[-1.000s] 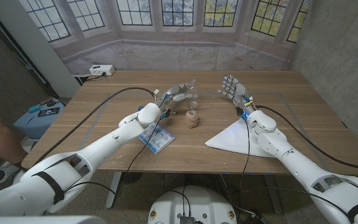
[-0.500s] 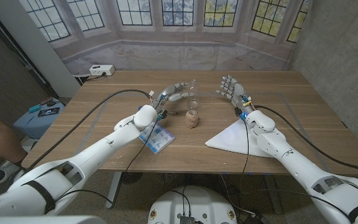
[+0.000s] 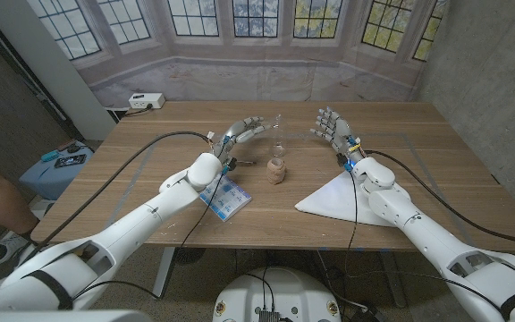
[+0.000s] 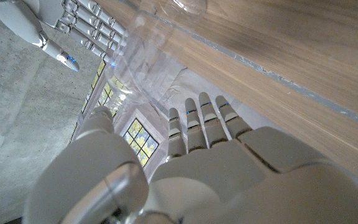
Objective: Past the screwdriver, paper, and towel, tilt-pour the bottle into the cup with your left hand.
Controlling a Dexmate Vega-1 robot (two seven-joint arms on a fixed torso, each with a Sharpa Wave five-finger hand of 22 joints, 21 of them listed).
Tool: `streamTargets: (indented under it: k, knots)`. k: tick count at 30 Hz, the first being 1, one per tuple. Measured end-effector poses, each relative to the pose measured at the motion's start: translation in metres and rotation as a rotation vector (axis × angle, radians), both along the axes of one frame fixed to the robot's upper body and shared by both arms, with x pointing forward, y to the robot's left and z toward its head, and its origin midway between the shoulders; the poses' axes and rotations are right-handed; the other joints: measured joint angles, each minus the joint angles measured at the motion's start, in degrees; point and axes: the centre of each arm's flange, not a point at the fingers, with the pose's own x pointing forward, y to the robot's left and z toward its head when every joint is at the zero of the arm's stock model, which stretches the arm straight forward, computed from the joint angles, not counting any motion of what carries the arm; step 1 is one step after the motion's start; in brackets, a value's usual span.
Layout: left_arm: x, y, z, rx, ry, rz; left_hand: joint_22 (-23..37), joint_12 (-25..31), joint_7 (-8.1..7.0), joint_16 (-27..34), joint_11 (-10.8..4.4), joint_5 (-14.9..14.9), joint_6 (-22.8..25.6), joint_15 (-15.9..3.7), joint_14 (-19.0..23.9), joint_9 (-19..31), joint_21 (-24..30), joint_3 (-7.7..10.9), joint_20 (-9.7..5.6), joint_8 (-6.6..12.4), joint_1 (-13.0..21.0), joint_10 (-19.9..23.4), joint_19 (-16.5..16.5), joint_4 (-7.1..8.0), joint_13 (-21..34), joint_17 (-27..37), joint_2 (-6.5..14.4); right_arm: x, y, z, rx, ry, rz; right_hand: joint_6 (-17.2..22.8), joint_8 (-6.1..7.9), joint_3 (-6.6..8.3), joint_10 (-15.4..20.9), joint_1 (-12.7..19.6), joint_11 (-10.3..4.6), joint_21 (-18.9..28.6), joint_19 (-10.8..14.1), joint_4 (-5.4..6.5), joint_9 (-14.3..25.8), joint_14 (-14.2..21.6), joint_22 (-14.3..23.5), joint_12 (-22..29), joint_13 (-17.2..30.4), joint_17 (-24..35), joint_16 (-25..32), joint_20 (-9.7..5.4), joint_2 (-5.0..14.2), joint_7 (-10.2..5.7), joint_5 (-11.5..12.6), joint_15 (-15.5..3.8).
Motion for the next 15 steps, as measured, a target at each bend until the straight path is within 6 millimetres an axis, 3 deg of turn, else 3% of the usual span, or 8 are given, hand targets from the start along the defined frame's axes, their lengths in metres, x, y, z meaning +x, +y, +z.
streamTargets:
  k: [5,9,13,15]
  knots:
    - [-0.004,0.002,-0.001,-0.033,-0.007,-0.007,0.1,0.2,0.51,0.2,0.08,-0.3,0.5,0.01,0.0,0.0,0.0,-0.20,-0.31,0.00,-2.6,0.1,-0.3,1.69,-0.2,0.0,1.7,-0.002,-0.001,0.003,-0.004,-0.007,0.001,0.0,0.00,0.00,0.0,0.0,0.00,0.0,0.0,0.00,0.0,0.0,0.0,0.0,0.0,0.0,0.0,0.00,0.00,0.00,0.0,0.00]
    - [-0.009,0.002,-0.002,-0.060,-0.014,-0.012,0.3,0.7,2.10,0.6,-0.14,-0.4,0.8,-0.07,0.7,-0.3,0.0,0.45,-0.71,0.00,-6.0,1.5,0.1,4.07,-0.5,0.0,5.2,-0.004,-0.002,0.002,-0.007,-0.008,0.002,0.0,0.00,0.00,0.0,0.0,0.00,0.0,0.0,0.00,0.0,0.0,0.0,0.0,0.0,0.0,0.0,0.00,0.00,0.00,0.0,0.00]
    - [-0.012,0.003,-0.004,-0.087,-0.020,-0.012,0.3,0.7,3.77,0.9,-0.09,-0.4,0.6,-0.22,0.8,-0.3,0.0,2.31,-0.72,-0.27,-7.4,1.6,0.1,6.07,-0.7,0.0,9.2,-0.006,-0.004,0.002,-0.010,-0.010,0.002,0.0,0.00,0.00,0.0,0.0,0.00,0.0,0.0,0.00,0.0,0.0,0.0,0.0,0.0,0.0,0.0,0.00,-0.01,0.00,0.0,0.00]
    - [-0.013,0.004,-0.004,-0.093,-0.023,-0.010,0.3,0.7,4.12,0.9,0.52,-0.3,0.6,0.11,1.1,-0.3,0.1,3.55,-0.72,-0.27,-7.9,1.5,0.1,7.31,-0.7,0.1,10.0,-0.007,-0.004,0.002,-0.011,-0.011,0.003,0.0,0.00,0.00,0.0,-0.3,0.00,0.0,0.0,0.00,0.0,0.0,0.0,0.0,0.0,0.0,0.0,0.00,-0.28,0.03,0.0,0.00]
